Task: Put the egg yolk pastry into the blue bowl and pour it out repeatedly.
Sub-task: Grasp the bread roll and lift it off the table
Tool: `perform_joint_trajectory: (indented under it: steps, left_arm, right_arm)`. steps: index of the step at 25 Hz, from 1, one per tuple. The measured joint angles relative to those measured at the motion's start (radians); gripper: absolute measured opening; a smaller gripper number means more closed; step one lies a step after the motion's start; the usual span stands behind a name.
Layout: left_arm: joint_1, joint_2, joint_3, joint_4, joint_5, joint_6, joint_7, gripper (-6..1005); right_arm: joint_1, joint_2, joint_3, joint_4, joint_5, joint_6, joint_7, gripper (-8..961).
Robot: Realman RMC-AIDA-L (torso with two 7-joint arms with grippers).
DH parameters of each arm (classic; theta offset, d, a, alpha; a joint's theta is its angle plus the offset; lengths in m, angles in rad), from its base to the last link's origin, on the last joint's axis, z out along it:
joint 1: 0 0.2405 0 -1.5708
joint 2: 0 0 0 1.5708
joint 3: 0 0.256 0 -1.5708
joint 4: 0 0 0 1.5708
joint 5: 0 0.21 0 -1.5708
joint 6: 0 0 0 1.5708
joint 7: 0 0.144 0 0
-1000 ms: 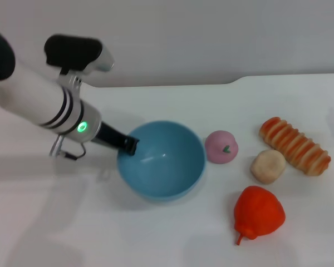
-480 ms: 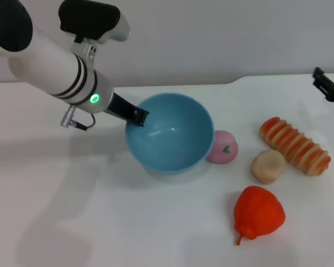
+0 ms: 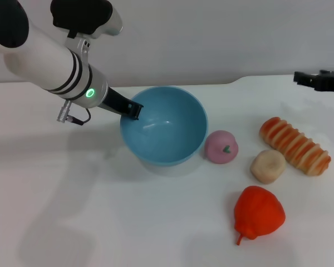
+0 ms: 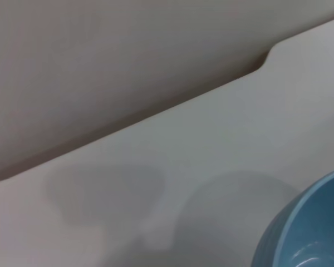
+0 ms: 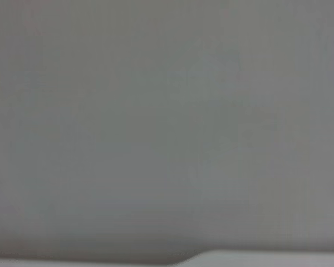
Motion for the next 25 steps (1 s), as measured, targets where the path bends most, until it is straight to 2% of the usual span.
perform_joint_trajectory:
  steps: [6, 9, 12, 15, 20, 25]
  left_arm:
    - [-0.004, 0.001, -0.001, 0.003, 0.000, 0.003, 0.000, -1]
    - [-0.006, 0.001, -0.002, 0.004, 0.000, 0.006, 0.000, 0]
    - [-0.008, 0.001, -0.002, 0.004, 0.000, 0.011, 0.000, 0]
    - [-0.010, 0.000, -0.002, 0.004, 0.000, 0.017, 0.000, 0]
    - [-0.010, -0.002, -0.004, 0.004, 0.000, 0.017, 0.000, 0]
    - [-0.010, -0.003, -0.005, 0.006, 0.000, 0.018, -0.001, 0]
  right_arm:
    - [0.052, -0.007, 0.036, -0.129, -0.245, -0.191, 0.315, 687]
    - [0.098, -0.021, 0.088, -0.168, -0.348, -0.315, 0.446, 687]
    - [0.159, -0.040, 0.119, -0.170, -0.478, -0.415, 0.531, 687]
    - [0.205, -0.044, 0.122, -0.169, -0.569, -0.495, 0.562, 687]
    - [0.231, -0.043, 0.115, -0.165, -0.573, -0.559, 0.581, 688]
    - [0.257, -0.026, 0.074, -0.107, -0.579, -0.565, 0.594, 688]
